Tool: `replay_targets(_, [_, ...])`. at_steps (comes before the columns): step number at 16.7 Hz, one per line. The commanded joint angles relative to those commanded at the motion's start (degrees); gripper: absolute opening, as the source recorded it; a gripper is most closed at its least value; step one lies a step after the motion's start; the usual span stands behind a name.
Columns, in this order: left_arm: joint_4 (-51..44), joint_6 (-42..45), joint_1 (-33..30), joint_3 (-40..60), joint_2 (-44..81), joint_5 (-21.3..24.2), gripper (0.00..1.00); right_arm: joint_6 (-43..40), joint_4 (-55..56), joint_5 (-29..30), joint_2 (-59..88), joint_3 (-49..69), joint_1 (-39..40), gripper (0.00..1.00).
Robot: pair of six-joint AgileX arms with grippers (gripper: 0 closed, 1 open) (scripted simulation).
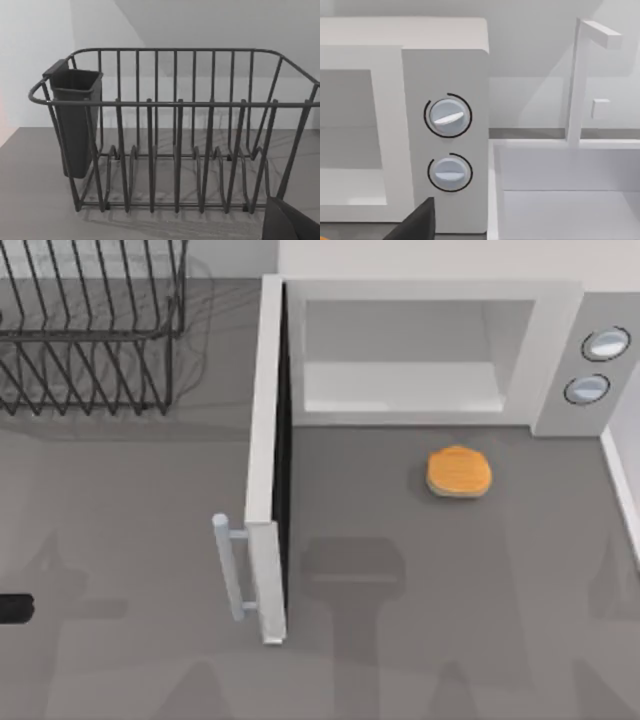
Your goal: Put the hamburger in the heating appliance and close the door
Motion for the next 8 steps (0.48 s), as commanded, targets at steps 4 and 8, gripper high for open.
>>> replay_targets(4, [-0.68,-0.01,0.96,0.10,-0.57,0.96,0.00,0.00,0.00,0.00,0.00,0.00,0.00,1.00])
replay_targets(8, [-4.16,-0.06,5.88,0.63,-3.53,5.89,0.00,0.00,0.00,0.00,0.00,0.00,0.00,1.00])
